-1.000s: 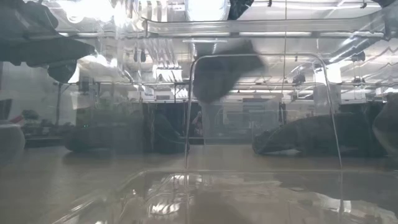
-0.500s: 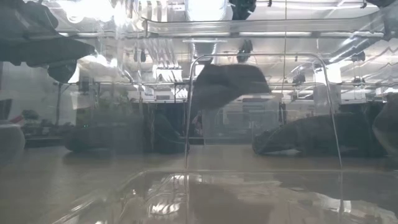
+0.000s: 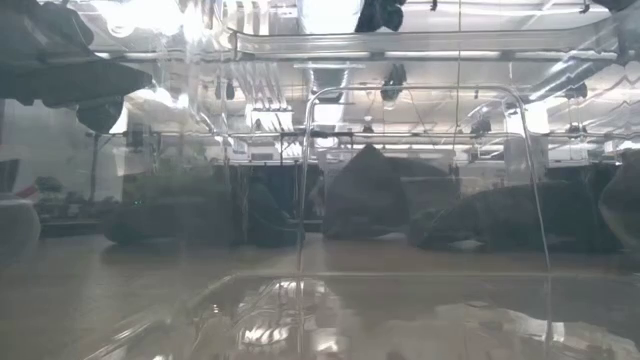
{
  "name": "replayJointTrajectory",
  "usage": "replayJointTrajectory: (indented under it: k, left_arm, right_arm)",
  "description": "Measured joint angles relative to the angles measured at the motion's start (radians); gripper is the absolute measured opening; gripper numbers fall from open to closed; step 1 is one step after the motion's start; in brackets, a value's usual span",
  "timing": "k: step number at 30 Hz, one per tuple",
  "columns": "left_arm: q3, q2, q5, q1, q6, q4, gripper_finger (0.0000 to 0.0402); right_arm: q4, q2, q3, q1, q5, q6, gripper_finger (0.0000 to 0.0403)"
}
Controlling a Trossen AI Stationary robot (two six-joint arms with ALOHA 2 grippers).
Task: Pick & Place hat
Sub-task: Put the top brown cap into the top transparent bin
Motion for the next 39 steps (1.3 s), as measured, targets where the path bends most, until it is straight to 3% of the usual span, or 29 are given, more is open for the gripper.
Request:
replayJointTrajectory:
  k: [5, 11, 17, 24, 35, 39]
  left_arm:
    - [0.000, 0.000, 0.000, 0.000, 0.000, 0.000, 0.0000]
    - [0.000, 0.000, 0.000, 0.000, 0.000, 0.000, 0.0000]
    - [0.000, 0.000, 0.000, 0.000, 0.000, 0.000, 0.0000]
    - [0.000, 0.000, 0.000, 0.000, 0.000, 0.000, 0.0000]
    - [0.000, 0.003, 0.000, 0.000, 0.000, 0.000, 0.0000]
    - [0.000, 0.003, 0.000, 0.000, 0.000, 0.000, 0.0000]
  right_arm:
    - [-0.083, 0.000, -0.038, 0.053, 0.101, 0.057, 0.0158]
    - [-0.159, -0.003, -0.158, 0.091, 0.081, 0.156, 0.0222]
    - [-0.116, -0.020, -0.326, 0.177, 0.071, 0.167, 0.0225]
    - [0.014, -0.057, -0.571, 0.204, 0.146, 0.279, 0.0220]
    - [0.196, -0.143, -0.824, 0.196, 0.462, 0.323, 0.0219]
    - [0.264, -0.184, -0.889, 0.188, 0.487, 0.316, 0.0219]
